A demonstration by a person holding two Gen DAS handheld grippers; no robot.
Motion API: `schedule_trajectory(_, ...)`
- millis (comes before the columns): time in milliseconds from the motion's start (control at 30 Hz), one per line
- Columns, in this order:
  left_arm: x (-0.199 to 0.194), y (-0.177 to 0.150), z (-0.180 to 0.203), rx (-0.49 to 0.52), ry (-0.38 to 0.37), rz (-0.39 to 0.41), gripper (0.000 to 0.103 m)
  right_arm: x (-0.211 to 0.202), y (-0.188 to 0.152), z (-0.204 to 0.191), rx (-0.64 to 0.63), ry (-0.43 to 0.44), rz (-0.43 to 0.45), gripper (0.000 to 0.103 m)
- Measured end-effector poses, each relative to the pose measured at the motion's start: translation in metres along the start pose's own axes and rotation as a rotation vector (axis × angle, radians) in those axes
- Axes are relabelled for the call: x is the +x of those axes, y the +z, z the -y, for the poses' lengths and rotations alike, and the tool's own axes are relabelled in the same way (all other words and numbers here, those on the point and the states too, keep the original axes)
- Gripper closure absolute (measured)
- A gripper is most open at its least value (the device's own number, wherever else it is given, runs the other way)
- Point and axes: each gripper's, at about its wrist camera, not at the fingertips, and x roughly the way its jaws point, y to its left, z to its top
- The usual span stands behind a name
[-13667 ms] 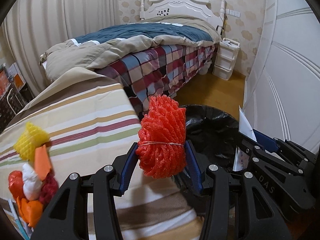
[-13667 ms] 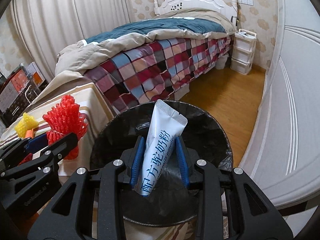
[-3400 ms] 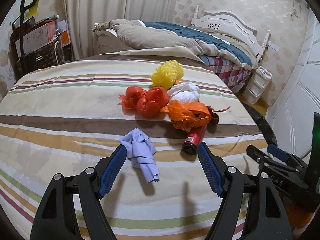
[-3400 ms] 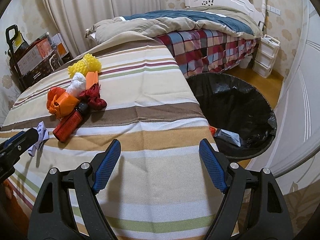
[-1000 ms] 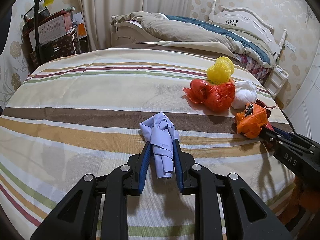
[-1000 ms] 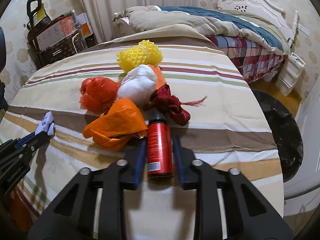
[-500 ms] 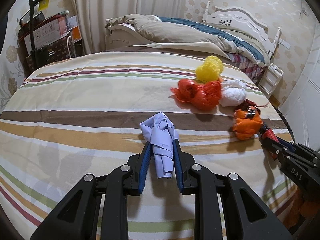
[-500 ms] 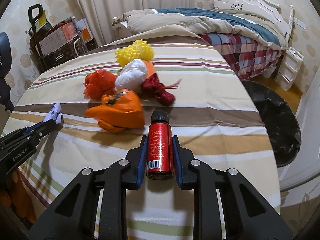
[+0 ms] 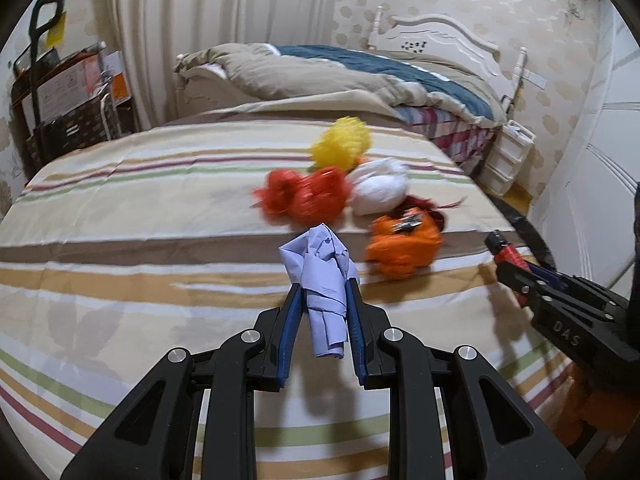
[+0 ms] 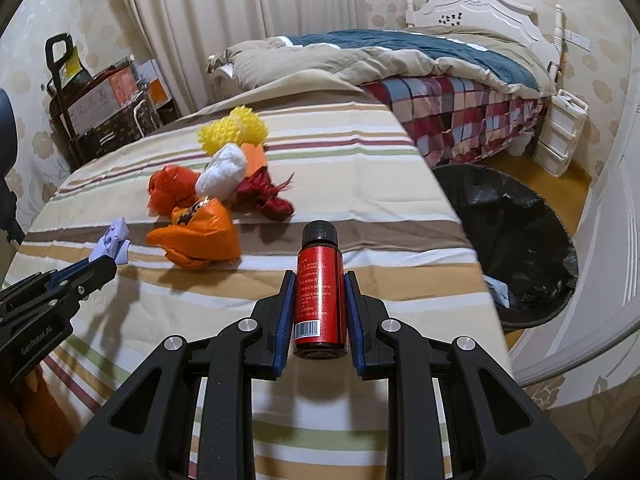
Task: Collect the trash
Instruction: 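Carry the cloth and can over the black bin and open both tools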
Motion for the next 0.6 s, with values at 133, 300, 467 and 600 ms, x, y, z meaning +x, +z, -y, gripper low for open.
schedule_trajectory(133, -0.004, 0.01, 0.026, 0.043, -0.031, 0.027, 0.078, -0.009, 0.005, 0.015, 0.022, -0.015, 0.028, 0.08)
schedule_trajectory(300, 0.003, 0.023, 0.062, 0.1, -0.075, 0.038, 0.078, -0.016, 0.015, 0.047, 0.064, -0.058, 0.063, 0.08)
schedule_trajectory(467, 0.019, 0.037, 0.101, 0.162, -0.118, 0.044, 0.078, -0.02, 0.024, 0.085, 0.116, -0.106, 0.091, 0.08)
schedule_trajectory(600, 0.036, 0.048, 0.13, 0.194, -0.15, 0.04, 0.078, -0.017, 0.031, 0.115, 0.15, -0.137, 0.102, 0.08)
